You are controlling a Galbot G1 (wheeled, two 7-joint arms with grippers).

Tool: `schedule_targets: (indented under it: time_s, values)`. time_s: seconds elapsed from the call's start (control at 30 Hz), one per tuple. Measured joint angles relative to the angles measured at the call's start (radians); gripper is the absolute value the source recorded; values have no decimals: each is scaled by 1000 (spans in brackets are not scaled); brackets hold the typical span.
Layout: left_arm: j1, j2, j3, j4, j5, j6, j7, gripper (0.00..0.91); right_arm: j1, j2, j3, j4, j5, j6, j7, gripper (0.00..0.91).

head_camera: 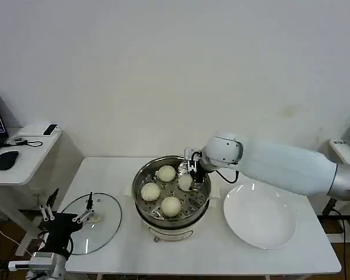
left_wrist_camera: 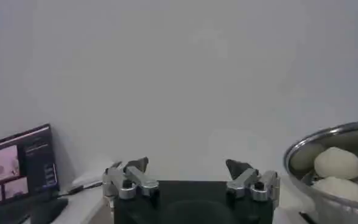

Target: Take steamed baozi put them in steamer then cover it.

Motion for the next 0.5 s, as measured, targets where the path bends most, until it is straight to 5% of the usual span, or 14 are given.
schedule_targets:
  time_s: [0.23,0.5]
  values:
    - [1,-1,-2,-1,-6,-5,-4,907,-4,-54,40,73,30,2,65,907]
    - [-8,-3,7,10,-5,-6,-10,907,-150,-176,223,213,39,54,259,907]
